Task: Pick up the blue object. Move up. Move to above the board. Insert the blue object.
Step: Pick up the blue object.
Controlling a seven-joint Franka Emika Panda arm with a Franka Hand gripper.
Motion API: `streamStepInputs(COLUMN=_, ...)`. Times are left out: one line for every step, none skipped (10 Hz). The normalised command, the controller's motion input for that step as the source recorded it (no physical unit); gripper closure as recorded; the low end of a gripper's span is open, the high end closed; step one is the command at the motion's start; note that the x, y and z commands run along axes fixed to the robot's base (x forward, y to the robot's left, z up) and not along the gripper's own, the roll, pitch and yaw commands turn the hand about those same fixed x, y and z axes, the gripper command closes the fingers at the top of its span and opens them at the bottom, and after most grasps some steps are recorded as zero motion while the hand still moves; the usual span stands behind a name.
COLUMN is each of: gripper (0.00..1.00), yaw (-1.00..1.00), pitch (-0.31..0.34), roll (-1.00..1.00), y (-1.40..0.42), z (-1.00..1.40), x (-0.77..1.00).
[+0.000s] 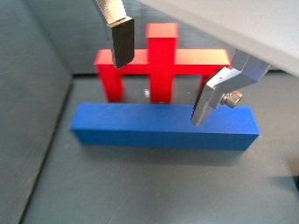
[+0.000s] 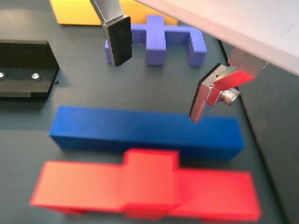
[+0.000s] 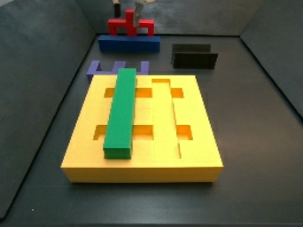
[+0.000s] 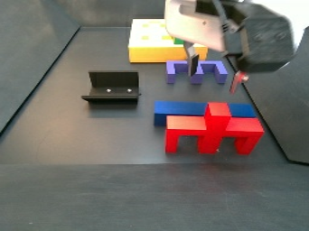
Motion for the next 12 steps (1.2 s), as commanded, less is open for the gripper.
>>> streamStepInputs(gripper=0.0, yaw=-0.82, pitch=0.02, roll=-0.04, y=0.15, z=-0.18, x=0.19)
streamStepInputs(gripper=0.0, yaw=-0.88, pitch=0.011, roll=-0.05, y=0.09, z=-0.17, x=0.14)
streamStepInputs(gripper=0.0, yaw=-0.87, pitch=0.0, roll=-0.06, y=0.06, z=-0.12, x=0.01)
streamStepInputs(gripper=0.0, yaw=-0.69, pitch=0.0, roll=-0.04, y=0.0, z=0.0, x=-0.11)
streamStepInputs(gripper=0.0, yaw=-0.65, pitch=0.0, roll=-0.03, y=0.0, z=-0.01, x=-0.21)
streamStepInputs(gripper=0.0, yaw=-0.64, pitch=0.0, roll=-0.05, y=0.0, z=-0.07, x=-0.15)
streamStepInputs(gripper=0.0, yaw=-0.59, pitch=0.0, roll=-0.08, y=0.0, z=-0.13, x=-0.14)
streamStepInputs(gripper=0.0, yaw=-0.57, pitch=-0.031, roll=-0.14, y=0.01, z=-0.19, x=-0.14)
streamStepInputs(gripper=0.0, yaw=-0.56, pitch=-0.054, roll=-0.17, y=0.03, z=-0.23, x=-0.14)
streamStepInputs(gripper=0.0, yaw=-0.51, pitch=-0.054, roll=-0.17, y=0.0, z=-0.21, x=-0.09)
streamStepInputs(gripper=0.0, yaw=-0.49, pitch=-0.056, roll=-0.15, y=0.0, z=-0.24, x=-0.07)
streamStepInputs(gripper=0.0, yaw=-0.47, pitch=-0.05, roll=-0.14, y=0.0, z=-0.23, x=-0.09)
